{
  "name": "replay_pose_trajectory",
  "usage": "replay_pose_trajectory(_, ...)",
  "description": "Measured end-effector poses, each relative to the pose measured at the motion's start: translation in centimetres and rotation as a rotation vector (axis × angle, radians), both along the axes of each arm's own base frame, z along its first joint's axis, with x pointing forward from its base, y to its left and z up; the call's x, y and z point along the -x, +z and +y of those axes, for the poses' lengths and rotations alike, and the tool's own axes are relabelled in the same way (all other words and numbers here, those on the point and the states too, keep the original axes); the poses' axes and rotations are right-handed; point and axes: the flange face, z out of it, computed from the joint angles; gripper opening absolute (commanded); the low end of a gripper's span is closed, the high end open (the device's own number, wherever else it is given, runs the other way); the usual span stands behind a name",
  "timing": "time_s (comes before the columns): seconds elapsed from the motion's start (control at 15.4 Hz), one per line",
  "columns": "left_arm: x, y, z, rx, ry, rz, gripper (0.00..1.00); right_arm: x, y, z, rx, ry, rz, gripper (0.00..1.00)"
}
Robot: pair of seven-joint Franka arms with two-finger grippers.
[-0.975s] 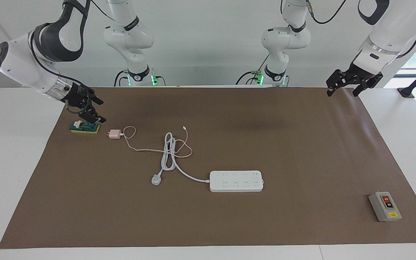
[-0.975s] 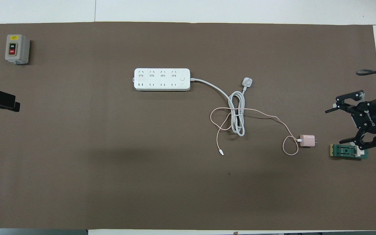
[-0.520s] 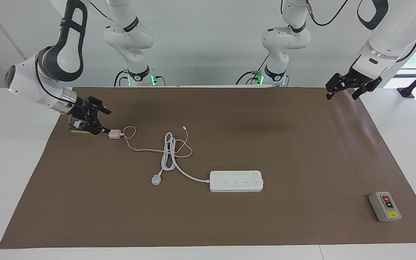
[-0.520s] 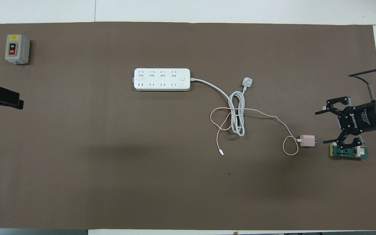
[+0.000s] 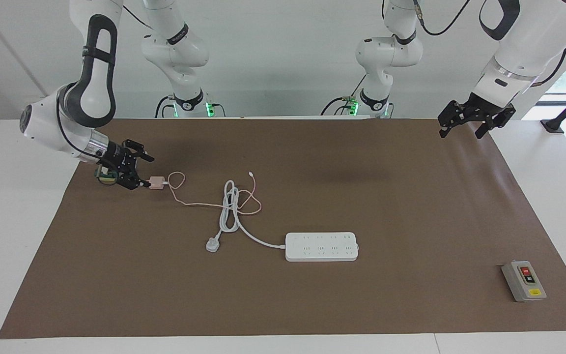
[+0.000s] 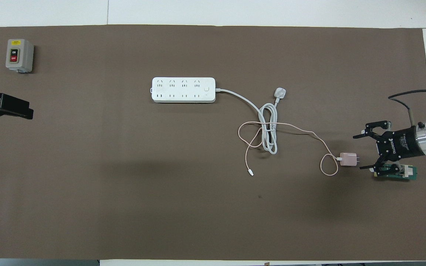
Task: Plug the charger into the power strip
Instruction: 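Reach the right gripper down and grasp the pink charger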
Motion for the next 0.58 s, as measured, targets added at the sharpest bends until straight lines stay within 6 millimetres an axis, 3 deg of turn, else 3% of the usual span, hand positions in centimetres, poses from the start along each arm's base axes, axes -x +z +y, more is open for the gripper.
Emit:
replay_pose_trajectory(0.32, 0.2, 0.2, 0.1, 0.007, 0.002, 0.01, 1.0, -0.1, -3.2, -0.5, 0.003, 0.01, 0.019, 1.0)
replay_pose_trajectory(0.58, 0.3, 0.1, -1.1, 0.081, -0.008, 0.017, 1.0, 0.1, -5.3, -1.0, 0.013, 0.025, 0.009, 1.0)
